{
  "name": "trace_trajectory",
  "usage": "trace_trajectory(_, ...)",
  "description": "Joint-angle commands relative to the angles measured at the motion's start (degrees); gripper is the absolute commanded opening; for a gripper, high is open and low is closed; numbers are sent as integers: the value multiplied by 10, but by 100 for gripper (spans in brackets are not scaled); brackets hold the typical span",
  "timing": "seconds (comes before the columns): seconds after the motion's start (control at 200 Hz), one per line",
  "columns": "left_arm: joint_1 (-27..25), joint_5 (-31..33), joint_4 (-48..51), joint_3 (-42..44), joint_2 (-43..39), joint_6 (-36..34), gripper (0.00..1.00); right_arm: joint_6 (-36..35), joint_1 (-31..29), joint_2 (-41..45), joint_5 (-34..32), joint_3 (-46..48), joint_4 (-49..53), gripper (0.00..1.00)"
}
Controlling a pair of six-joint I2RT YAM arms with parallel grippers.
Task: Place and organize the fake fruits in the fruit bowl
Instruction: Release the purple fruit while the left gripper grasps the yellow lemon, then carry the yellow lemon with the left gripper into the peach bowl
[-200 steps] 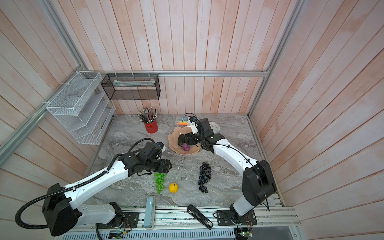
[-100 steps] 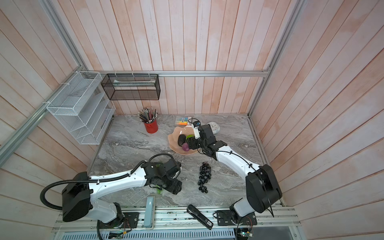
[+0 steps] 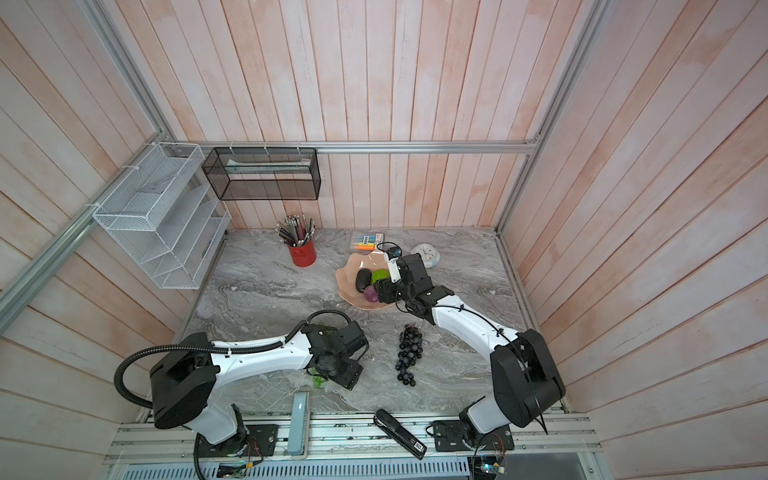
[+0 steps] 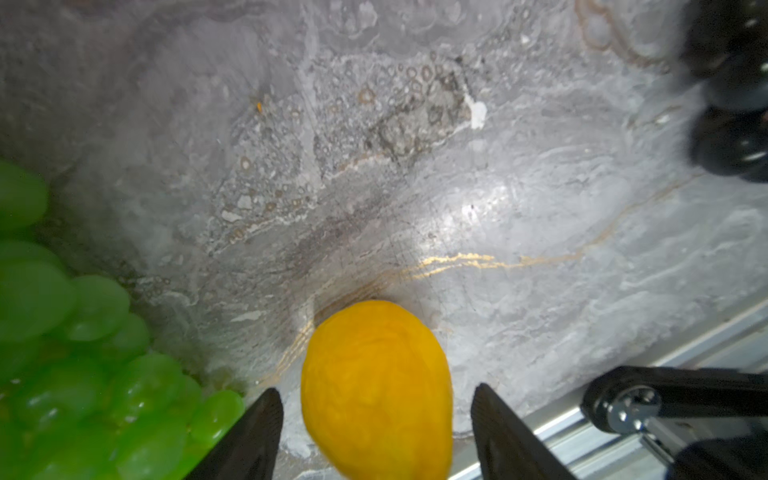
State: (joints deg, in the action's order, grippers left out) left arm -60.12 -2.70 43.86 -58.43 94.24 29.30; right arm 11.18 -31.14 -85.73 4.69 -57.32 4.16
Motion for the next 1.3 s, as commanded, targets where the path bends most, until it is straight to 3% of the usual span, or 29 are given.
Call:
trace_trajectory(0.0,-1,7,-10,-15,10,-8,61,4,0,16,-13,9,-14,74)
trace_trajectory(0.445,3,-23,-21,-5,-9,-1,42,-1,2,21,-21,19,-22,74)
trace_trajectory(0.735,49,-43,-61,15,-138,44,40,-7,5,40,-21,24,-53,72)
trace_trajectory(1.0,191,-52,-69,-8,-196,37,41,3,5,60,-35,25,-68,71)
trace_trajectory(1.295,291,-70,-79,-125,-94,-29,41,11,5,66,-29,17,-43,71)
